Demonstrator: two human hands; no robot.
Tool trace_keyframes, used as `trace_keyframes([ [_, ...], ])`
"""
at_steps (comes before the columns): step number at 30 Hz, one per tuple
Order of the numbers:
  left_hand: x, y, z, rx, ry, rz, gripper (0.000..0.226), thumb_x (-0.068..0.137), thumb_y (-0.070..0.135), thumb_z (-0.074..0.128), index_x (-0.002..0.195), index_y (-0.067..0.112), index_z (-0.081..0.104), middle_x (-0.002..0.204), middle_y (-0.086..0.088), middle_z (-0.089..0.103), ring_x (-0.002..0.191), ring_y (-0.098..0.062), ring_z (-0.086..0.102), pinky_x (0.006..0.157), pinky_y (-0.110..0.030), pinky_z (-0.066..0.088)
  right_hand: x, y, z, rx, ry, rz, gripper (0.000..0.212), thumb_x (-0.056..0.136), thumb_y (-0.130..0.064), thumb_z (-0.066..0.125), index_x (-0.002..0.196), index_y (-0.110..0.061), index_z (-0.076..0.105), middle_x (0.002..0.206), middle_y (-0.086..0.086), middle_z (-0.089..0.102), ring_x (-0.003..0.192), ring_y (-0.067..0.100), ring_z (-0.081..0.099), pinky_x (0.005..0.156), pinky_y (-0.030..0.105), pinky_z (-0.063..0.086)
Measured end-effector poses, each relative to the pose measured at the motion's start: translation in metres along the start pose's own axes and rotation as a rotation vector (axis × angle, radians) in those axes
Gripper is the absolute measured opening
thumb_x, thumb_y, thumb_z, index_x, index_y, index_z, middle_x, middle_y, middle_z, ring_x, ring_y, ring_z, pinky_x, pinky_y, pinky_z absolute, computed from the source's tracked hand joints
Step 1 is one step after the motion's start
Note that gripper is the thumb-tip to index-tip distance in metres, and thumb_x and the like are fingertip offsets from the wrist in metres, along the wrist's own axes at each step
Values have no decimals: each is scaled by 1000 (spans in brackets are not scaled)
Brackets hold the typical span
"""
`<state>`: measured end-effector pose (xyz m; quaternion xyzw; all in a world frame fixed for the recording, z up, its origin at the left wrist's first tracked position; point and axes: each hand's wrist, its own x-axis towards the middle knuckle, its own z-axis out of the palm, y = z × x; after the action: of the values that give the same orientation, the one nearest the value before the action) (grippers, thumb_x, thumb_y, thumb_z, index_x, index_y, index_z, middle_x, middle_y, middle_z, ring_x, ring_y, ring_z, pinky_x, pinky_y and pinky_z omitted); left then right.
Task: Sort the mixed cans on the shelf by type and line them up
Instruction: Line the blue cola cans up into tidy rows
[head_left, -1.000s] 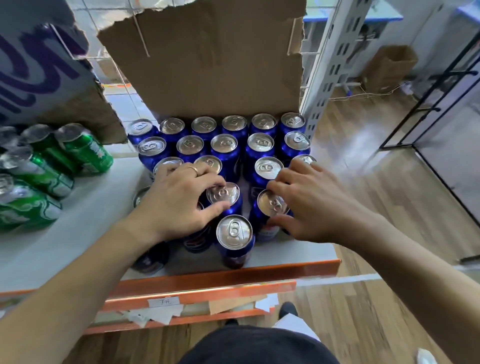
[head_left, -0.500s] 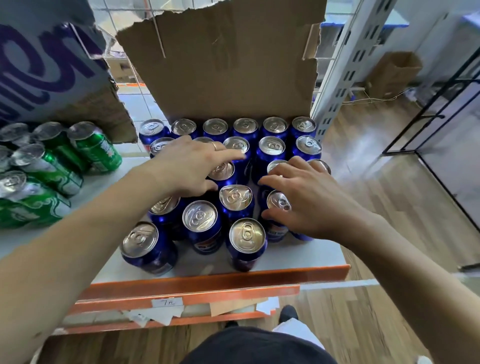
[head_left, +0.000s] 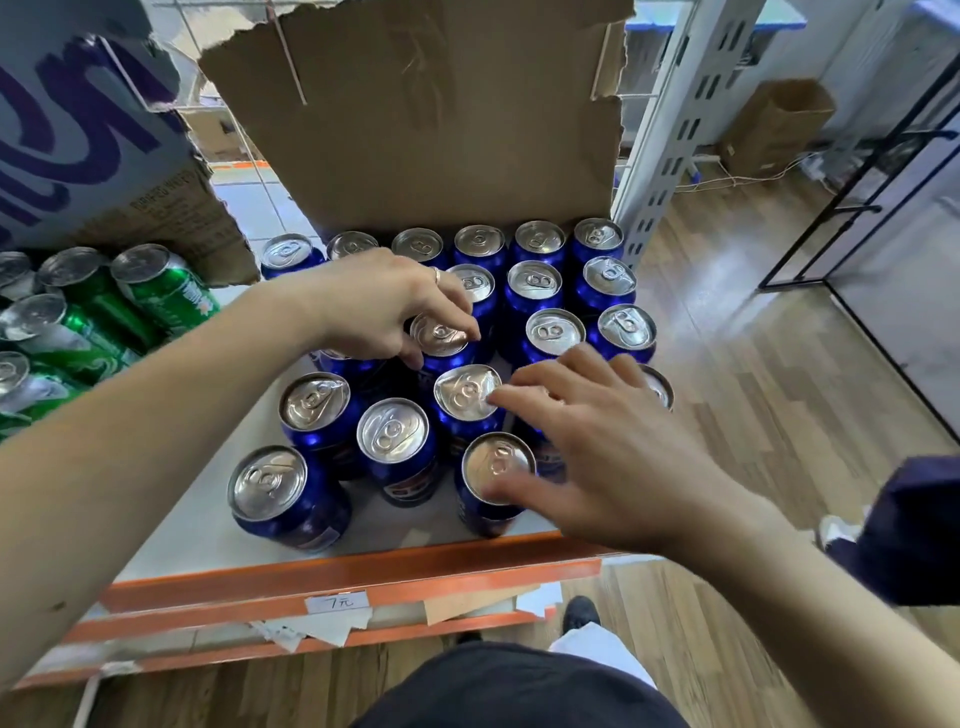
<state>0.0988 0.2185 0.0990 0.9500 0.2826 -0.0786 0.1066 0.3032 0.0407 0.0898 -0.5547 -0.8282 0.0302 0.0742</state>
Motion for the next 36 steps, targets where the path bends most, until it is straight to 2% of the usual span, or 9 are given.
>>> trace_keyframes([
  [4,-4,-8,5,-98,26,-5,61,75,26,85,129,44,62,135,27,54,114,-4,53,90,-27,36,10,-31,9,52,-24,177,84,79,-85,27,134,-25,50,122,1,62,109,25,52,89,40,42],
  [7,-12,-5,11,-137,91,-39,59,77,23,84,131,32,63,139,21,54,123,-10,54,99,-34,42,27,-44,15,-12,-74,261,80,80,-82,35,131,-22,47,121,6,61,112,29,46,91,42,38],
  [9,-27,4,18,-144,226,-93,50,82,35,76,130,28,64,139,16,55,122,-14,56,97,-37,45,30,-49,17,-28,-75,258,83,78,-82,40,133,-21,43,122,6,59,115,30,42,92,43,36],
  [12,-64,32,32,-88,438,-146,54,81,61,56,120,26,67,119,8,61,105,-19,60,89,-41,45,11,-48,13,-56,-11,244,84,70,-81,43,126,-19,50,111,4,59,106,28,44,85,42,41],
  [16,-91,61,67,231,300,-208,84,72,83,40,123,21,64,106,1,70,100,-25,64,99,-46,37,-7,-36,24,-164,-33,185,66,57,-65,71,103,-18,60,94,2,63,94,27,43,72,40,42],
  [21,-94,56,81,290,313,-141,83,76,75,45,125,10,63,93,-8,70,90,-30,66,109,-55,33,-6,-32,28,-157,-41,118,56,59,-60,73,95,-19,60,85,-3,64,93,26,48,76,36,27],
  [26,-115,54,78,276,295,-20,79,77,75,54,129,16,62,98,3,69,105,-24,60,111,-61,23,-3,-36,30,-173,-30,66,61,66,-64,64,103,-16,63,91,-2,66,93,25,48,81,36,32],
  [32,-134,67,98,275,348,-135,77,84,65,51,142,14,53,119,-4,65,113,-29,55,95,-43,37,5,-50,31,-126,-22,22,64,66,-63,69,108,-14,62,94,-2,66,88,24,48,77,37,40],
  [36,-141,62,109,389,475,-130,73,90,65,51,135,9,59,111,-8,67,100,-30,61,86,-44,45,9,-52,38,-88,-13,-6,70,68,-61,70,117,-13,60,102,-1,64,92,23,48,78,40,46],
])
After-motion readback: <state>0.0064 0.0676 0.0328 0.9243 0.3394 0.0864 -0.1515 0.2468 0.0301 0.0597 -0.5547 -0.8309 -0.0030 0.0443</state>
